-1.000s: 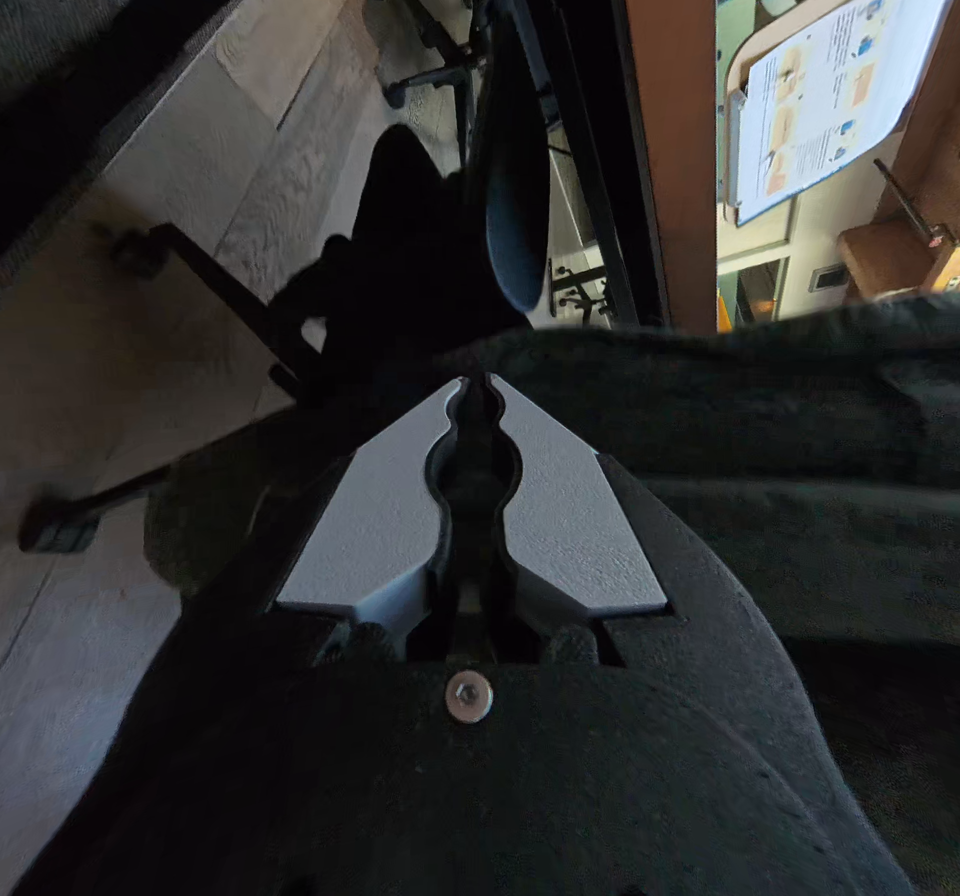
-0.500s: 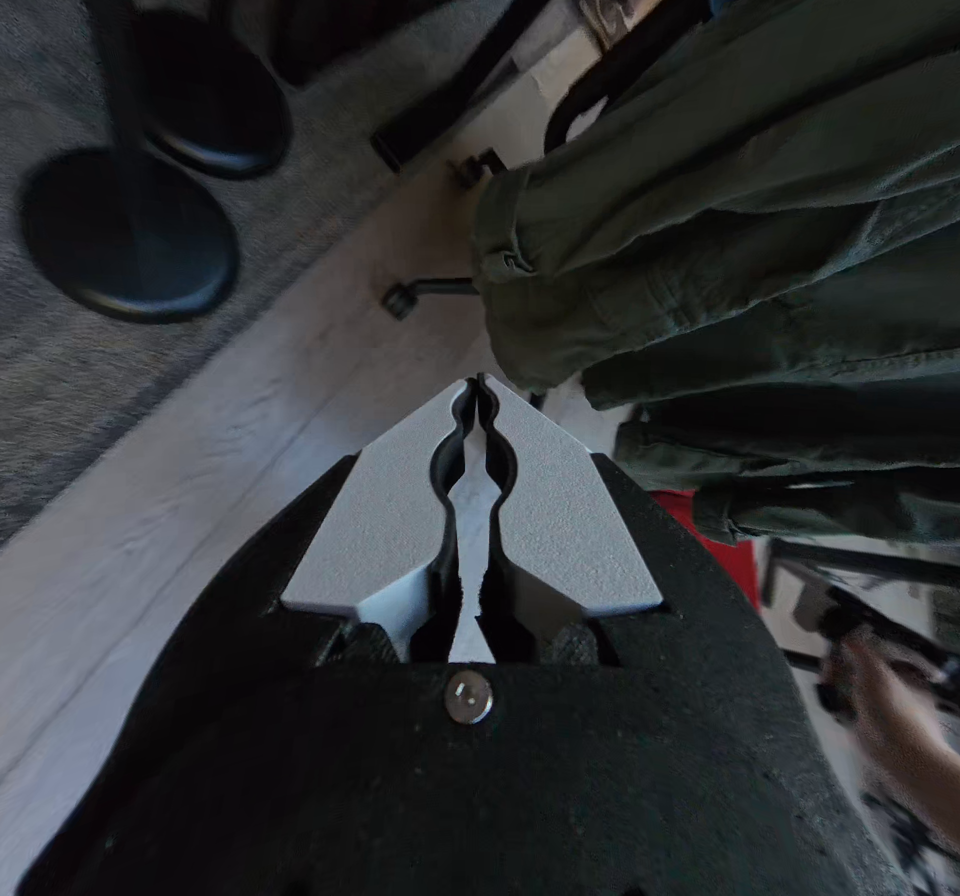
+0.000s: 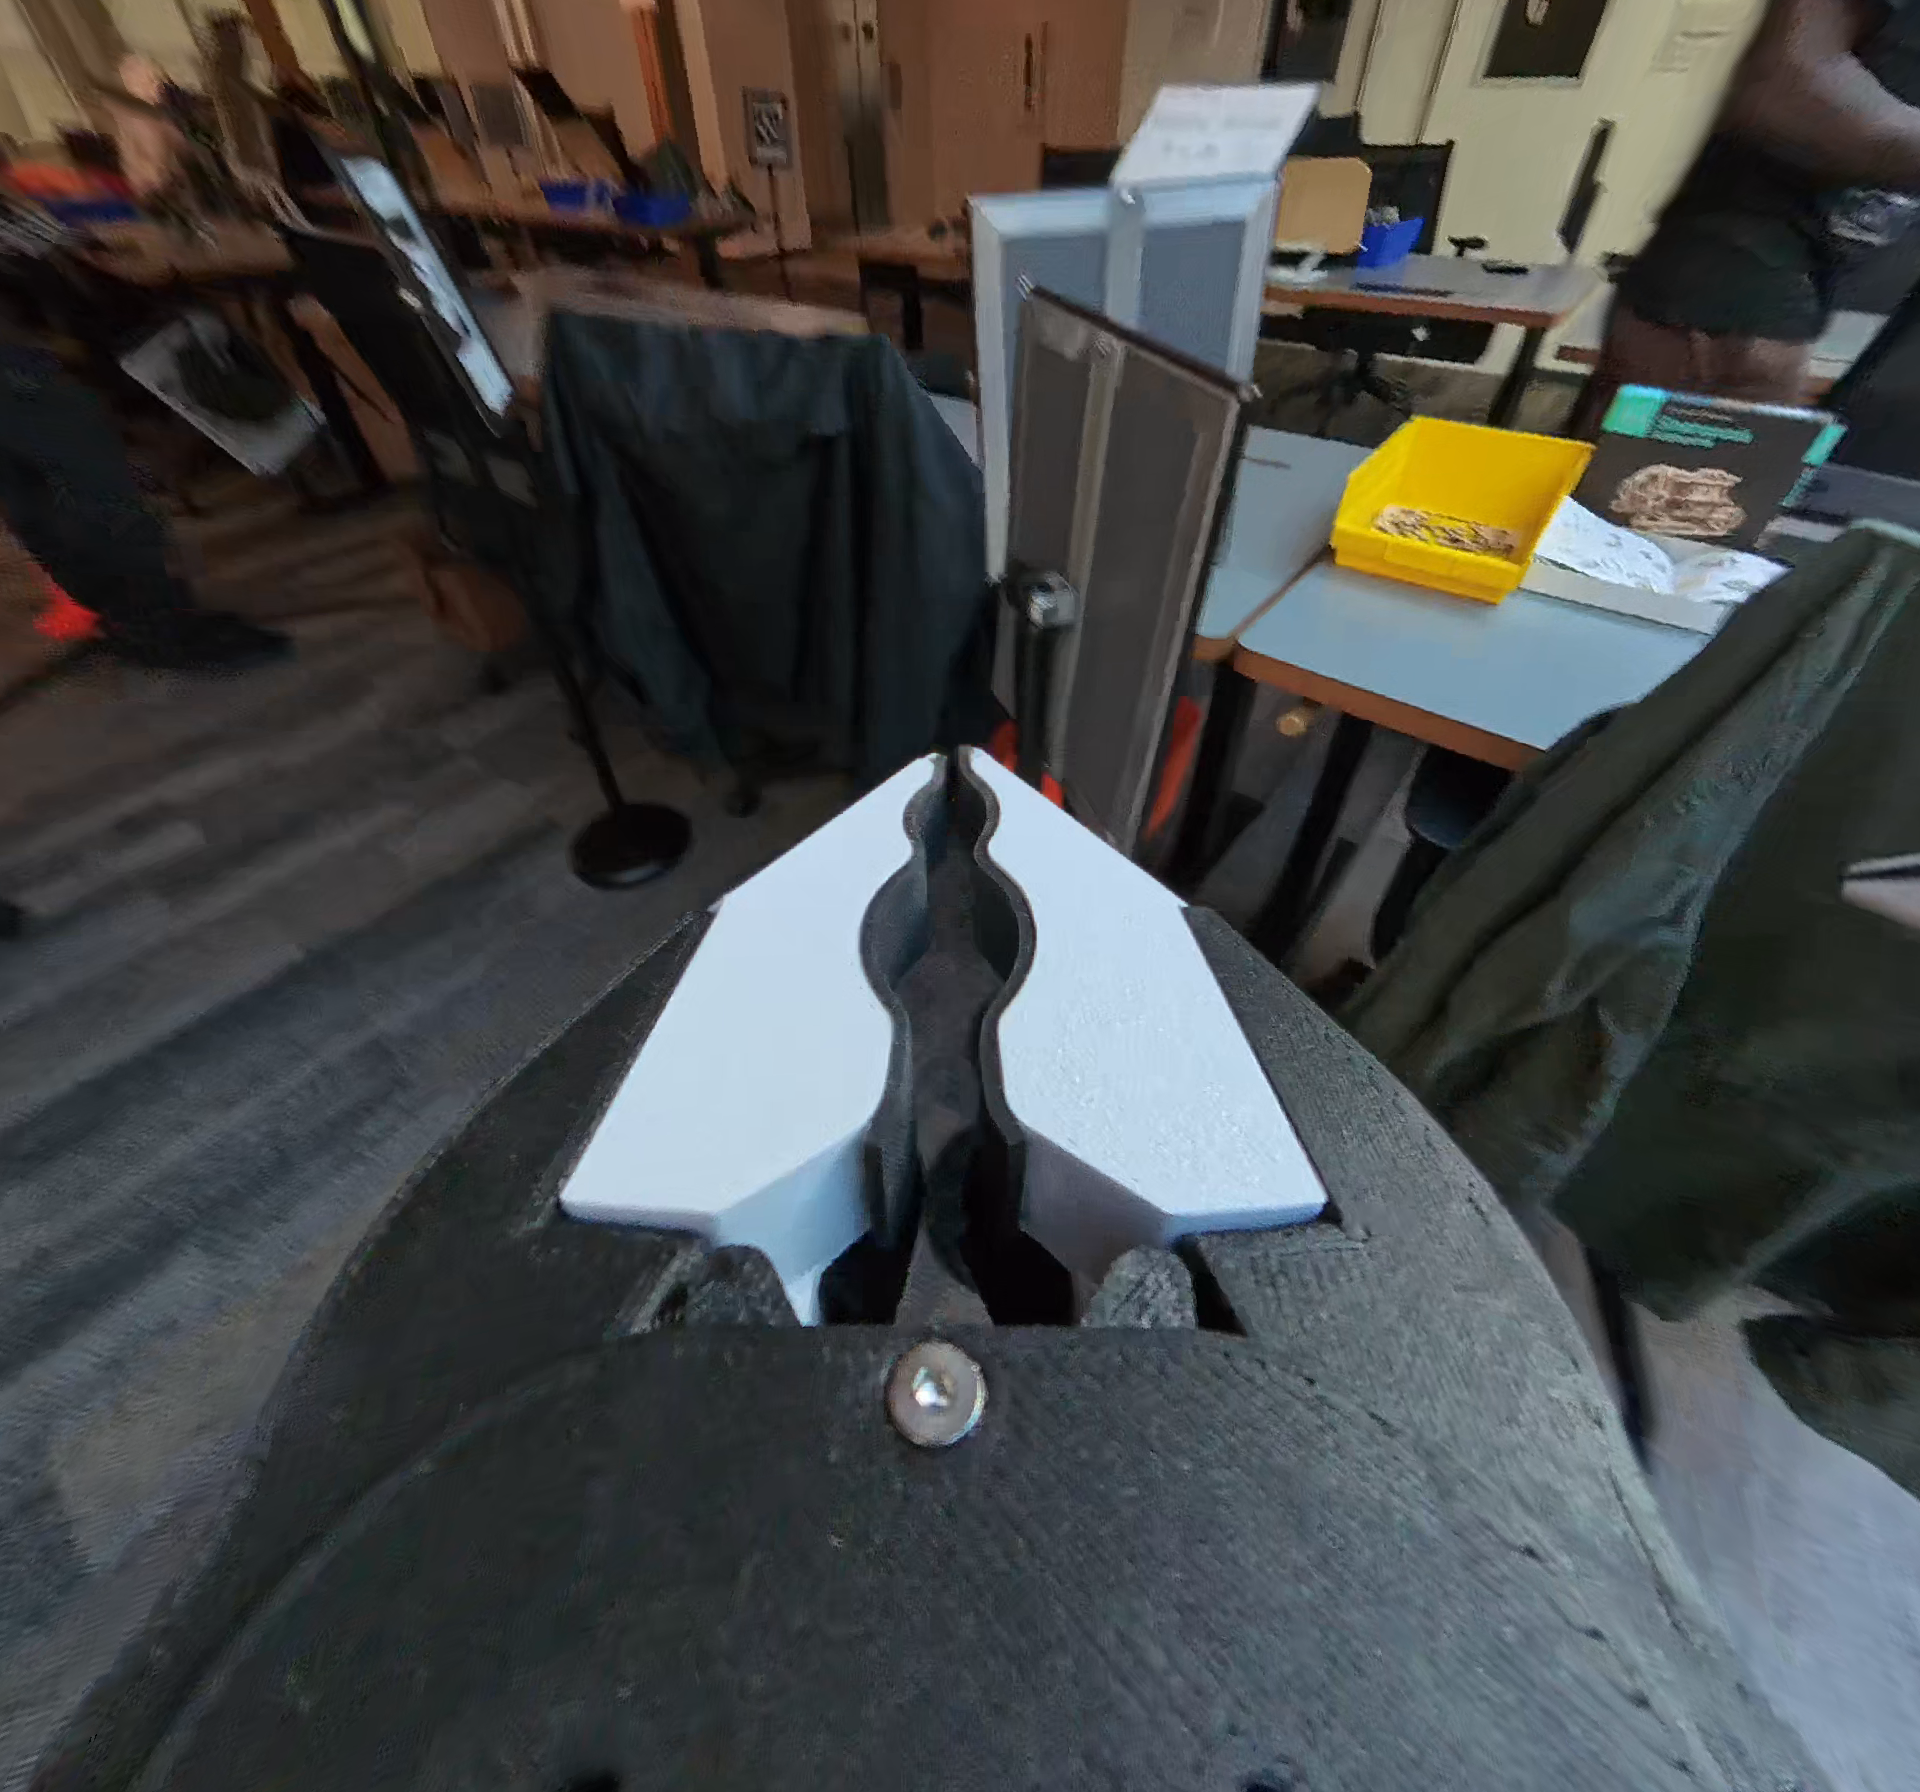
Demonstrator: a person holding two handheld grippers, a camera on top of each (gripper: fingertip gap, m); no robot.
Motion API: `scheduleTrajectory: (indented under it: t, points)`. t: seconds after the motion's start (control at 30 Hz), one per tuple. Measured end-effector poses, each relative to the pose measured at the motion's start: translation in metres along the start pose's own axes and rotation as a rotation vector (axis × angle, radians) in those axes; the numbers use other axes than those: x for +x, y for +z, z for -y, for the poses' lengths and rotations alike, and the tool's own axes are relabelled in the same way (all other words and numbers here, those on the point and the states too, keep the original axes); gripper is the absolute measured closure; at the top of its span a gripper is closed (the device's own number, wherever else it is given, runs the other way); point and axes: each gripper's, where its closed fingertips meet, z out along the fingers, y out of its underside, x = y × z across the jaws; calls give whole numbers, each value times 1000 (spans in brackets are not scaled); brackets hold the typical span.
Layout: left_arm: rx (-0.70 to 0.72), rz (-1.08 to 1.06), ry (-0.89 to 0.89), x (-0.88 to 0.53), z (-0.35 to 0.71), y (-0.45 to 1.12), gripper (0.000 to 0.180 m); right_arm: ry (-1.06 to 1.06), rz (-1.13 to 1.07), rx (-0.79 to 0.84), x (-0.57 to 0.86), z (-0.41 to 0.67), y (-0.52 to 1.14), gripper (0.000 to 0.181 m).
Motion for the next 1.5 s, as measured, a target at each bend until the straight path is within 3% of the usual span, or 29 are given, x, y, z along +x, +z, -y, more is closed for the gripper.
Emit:
scheduleTrajectory:
  t: [0.03, 0.2, 0.4, 0.67, 0.77, 0.87, 0.93, 1.03, 1.17, 1.33, 1.5]
  points:
    - [35, 40, 24, -12, 17, -15, 180, -28, 18, 64, -7, 39, 9, 180]
    - [244, 189, 108, -78, 79, -94, 173, -151, 13, 304, -41, 197, 48, 161]
    - [132, 160, 31, -161, 60, -158, 145, -190, 21, 433, -96, 305, 99, 146]
    - [87, 207, 76, -254, 48, -210, 145, -160, 82, 522, -176, 380, 156, 141]
    - [89, 218, 118, -280, 58, -201, 145, -192, 79, 533, -191, 392, 178, 118]
    - [101, 214, 111, -302, 73, -180, 145, -181, 166, 458, -216, 397, 215, 84]
    - [91, 196, 101, -314, 81, -159, 143, -168, 226, 396, -228, 397, 241, 73]
    - [46, 172, 116, -339, 90, -117, 135, -198, 225, 381, -230, 403, 279, 76]
    - [-7, 145, 106, -382, 95, -47, 123, -245, 209, 422, -216, 422, 335, 97]
    - [26, 153, 50, -443, 107, 52, 124, -224, 324, 424, -198, 464, 431, 91]
    - [-5, 162, 42, -503, 123, 144, 122, -301, 381, 439, -175, 520, 518, 99]
